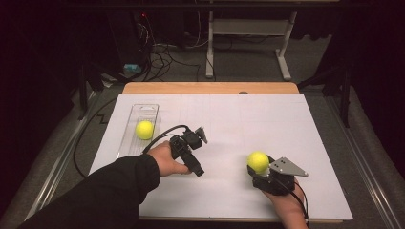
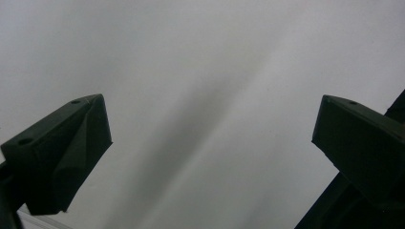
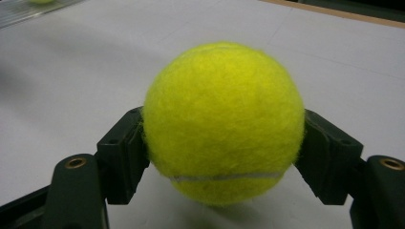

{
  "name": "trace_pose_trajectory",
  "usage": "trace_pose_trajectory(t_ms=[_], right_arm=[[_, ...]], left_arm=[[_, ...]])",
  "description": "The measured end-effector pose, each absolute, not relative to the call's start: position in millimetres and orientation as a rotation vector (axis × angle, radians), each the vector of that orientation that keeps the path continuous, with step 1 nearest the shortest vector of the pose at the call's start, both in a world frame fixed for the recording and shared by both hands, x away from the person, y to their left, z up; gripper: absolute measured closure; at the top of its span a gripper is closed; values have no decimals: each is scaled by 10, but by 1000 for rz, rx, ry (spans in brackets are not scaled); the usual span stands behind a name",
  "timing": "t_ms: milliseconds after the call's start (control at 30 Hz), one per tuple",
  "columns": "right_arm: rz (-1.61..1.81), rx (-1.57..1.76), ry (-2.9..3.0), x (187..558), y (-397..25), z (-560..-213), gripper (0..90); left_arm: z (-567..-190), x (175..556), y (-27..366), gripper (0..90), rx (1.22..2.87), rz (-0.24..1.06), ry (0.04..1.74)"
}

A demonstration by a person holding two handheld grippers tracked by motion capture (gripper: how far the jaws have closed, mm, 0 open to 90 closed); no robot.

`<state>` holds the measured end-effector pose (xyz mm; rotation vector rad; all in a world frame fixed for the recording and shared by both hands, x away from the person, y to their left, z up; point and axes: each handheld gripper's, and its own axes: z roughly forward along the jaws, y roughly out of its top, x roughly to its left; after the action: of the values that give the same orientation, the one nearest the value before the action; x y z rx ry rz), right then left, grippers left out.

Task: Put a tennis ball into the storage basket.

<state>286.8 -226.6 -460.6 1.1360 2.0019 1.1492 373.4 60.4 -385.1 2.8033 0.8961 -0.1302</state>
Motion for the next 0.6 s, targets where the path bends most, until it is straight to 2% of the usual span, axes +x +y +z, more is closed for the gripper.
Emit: trace_pose_trajectory(t_ms=[600], right_arm=[[1202, 1088, 2005, 2836, -2177, -4601, 274]], left_arm=[[-3763, 3721, 607, 5, 2805, -117, 899]])
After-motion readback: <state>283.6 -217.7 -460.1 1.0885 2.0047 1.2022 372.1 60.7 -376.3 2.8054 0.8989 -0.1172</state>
